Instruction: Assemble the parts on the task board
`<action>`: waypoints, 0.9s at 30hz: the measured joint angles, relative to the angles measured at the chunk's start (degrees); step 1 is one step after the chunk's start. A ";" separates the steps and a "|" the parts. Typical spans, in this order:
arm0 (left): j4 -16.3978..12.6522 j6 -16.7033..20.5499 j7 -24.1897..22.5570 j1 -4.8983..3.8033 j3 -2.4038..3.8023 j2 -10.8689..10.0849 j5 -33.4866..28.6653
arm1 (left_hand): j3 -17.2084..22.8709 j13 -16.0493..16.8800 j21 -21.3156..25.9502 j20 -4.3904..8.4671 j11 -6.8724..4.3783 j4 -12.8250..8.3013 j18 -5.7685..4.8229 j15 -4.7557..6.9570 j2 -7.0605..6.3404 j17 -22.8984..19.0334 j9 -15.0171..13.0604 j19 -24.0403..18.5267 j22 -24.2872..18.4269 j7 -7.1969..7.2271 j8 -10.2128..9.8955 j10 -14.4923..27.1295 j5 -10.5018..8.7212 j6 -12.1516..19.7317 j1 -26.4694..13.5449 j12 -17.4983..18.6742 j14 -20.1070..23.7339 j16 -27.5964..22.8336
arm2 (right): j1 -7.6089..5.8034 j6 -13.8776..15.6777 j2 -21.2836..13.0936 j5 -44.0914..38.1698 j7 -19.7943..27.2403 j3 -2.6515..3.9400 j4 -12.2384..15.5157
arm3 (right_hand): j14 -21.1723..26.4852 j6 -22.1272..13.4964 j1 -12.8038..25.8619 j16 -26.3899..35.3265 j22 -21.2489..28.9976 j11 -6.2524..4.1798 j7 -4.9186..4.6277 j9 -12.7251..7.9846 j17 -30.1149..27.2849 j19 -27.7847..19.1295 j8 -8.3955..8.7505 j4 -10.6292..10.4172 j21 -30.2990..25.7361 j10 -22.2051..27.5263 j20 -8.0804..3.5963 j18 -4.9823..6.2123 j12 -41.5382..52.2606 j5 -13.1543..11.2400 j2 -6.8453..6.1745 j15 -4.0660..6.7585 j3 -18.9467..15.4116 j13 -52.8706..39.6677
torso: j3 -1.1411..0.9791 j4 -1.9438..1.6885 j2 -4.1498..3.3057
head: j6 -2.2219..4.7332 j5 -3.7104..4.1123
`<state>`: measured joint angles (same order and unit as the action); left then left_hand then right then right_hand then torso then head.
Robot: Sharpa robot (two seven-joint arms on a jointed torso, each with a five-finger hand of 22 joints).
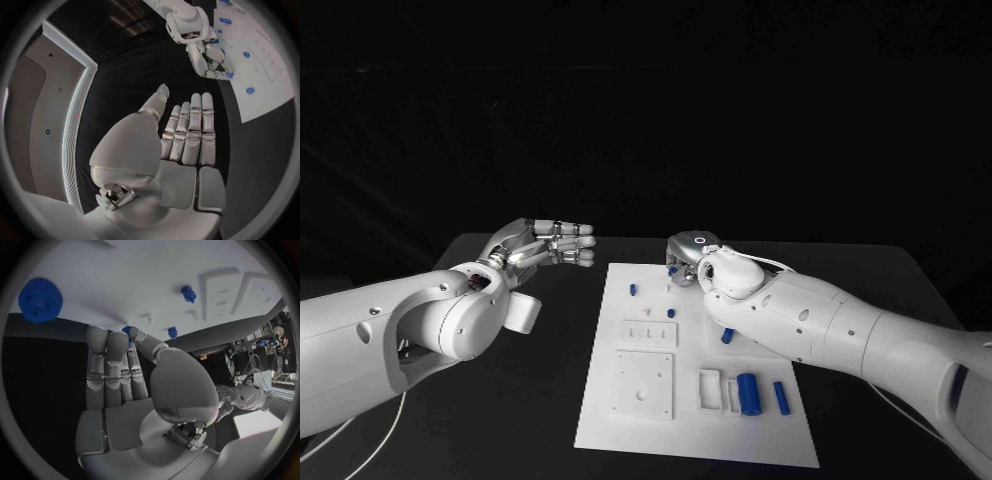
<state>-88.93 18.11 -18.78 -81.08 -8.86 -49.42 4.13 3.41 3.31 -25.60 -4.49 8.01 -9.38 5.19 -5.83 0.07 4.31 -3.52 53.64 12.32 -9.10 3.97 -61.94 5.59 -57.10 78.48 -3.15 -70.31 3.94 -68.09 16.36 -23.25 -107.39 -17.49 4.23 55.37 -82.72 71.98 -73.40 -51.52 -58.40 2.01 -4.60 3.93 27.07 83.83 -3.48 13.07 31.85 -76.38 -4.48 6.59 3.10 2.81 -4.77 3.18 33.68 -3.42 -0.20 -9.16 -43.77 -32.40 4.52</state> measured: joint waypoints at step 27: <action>0.03 -0.01 0.34 -0.14 0.00 0.28 0.17 | -0.17 0.00 0.00 0.00 0.12 0.17 0.00 -0.13 0.00 0.00 0.00 0.00 -0.46 0.00 0.00 0.12 0.00 0.00 0.00 0.00 0.13 0.00 | 0.13 -0.76 2.12 -0.13 -0.48 -0.07 -2.97 | 0.01 -2.11 0.26 0.00 -0.54 0.36 -0.79 -0.01 -0.24 -0.01 0.17 0.07 -1.81 1.57 0.01 0.52 0.15 0.08 0.24 -0.01 -0.08 -0.03 | 0.04 0.03 -0.15 | 0.20 -0.21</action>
<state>-88.90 18.09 -18.44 -81.22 -8.86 -49.14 4.30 3.24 3.31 -25.60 -4.49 8.13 -9.21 5.19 -5.96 0.07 4.31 -3.52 53.64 11.86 -9.10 3.97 -61.82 5.59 -57.10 78.48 -3.15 -70.19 3.94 -67.96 15.61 -21.14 -107.53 -17.97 4.16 52.40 -82.70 69.88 -73.14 -51.52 -58.94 2.36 -5.39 3.93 26.83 83.82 -3.31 13.14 30.04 -74.81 -4.46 7.10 3.25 2.89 -4.53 3.18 33.59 -3.45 -0.16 -9.13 -43.92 -32.21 4.31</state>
